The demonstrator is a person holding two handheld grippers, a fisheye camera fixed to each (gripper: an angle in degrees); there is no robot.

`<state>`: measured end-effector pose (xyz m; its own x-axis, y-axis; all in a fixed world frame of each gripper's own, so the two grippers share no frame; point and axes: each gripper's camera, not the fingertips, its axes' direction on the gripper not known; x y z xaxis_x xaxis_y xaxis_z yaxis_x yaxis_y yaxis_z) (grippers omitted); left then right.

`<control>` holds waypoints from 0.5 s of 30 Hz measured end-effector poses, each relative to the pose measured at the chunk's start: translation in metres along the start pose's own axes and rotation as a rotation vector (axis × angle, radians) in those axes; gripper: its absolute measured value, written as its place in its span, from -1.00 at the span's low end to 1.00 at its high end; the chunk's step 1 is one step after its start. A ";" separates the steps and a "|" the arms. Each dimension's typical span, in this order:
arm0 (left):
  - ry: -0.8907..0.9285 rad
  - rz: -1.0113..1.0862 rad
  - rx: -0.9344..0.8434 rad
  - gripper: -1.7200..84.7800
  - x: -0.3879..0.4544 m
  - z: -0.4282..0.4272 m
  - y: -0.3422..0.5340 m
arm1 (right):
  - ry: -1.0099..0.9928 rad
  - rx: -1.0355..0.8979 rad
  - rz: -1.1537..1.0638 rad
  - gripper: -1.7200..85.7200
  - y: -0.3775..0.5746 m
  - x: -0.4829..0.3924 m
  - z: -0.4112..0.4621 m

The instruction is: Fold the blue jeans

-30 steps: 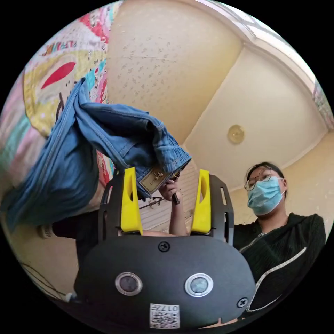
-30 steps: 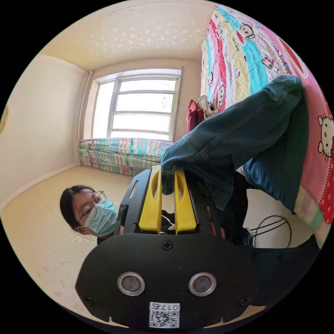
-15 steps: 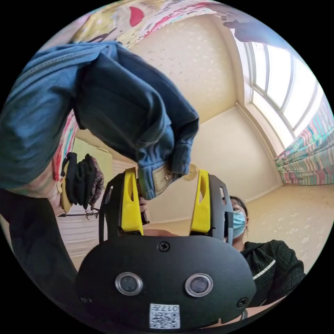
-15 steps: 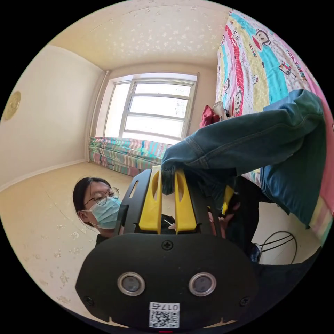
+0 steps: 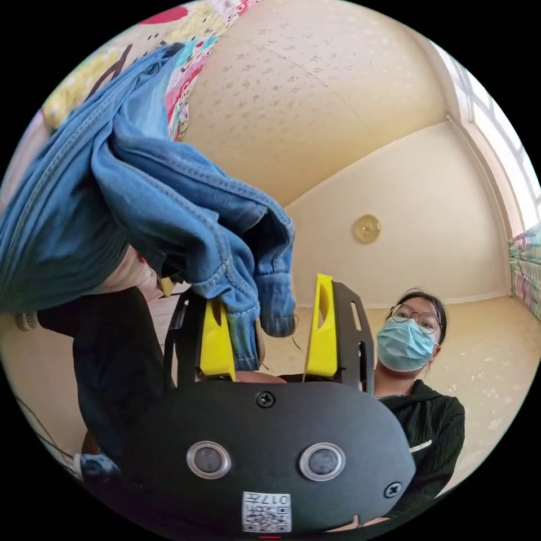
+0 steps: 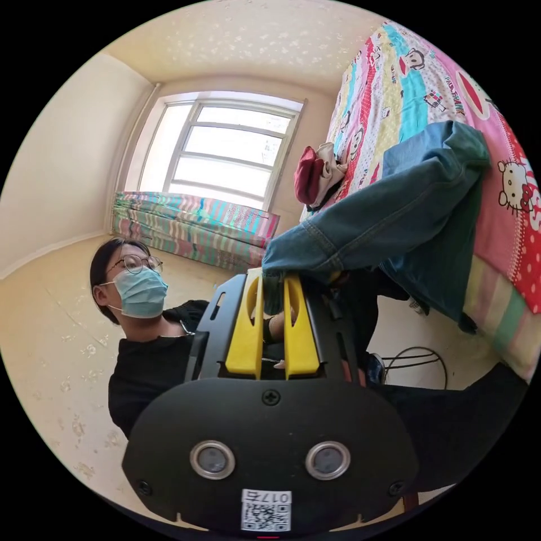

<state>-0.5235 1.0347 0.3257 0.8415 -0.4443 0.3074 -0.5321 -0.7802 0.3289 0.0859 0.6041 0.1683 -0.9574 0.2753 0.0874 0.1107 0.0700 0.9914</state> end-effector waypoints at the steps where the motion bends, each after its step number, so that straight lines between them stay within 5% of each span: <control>1: -0.013 -0.037 -0.029 -0.54 -0.014 0.011 0.004 | 0.009 -0.016 -0.004 -0.82 0.000 0.000 0.000; 10: -0.019 -0.020 -0.044 -0.77 -0.064 0.054 0.033 | 0.137 -0.046 -0.089 -0.78 0.011 -0.011 -0.023; 15: 0.014 0.044 0.022 -0.77 -0.083 0.085 0.050 | -0.055 0.139 -0.050 -0.73 0.028 0.009 -0.061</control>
<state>-0.6119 0.9955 0.2405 0.8160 -0.4720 0.3339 -0.5660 -0.7698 0.2950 0.0640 0.5498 0.2027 -0.9468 0.3204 0.0292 0.1031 0.2162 0.9709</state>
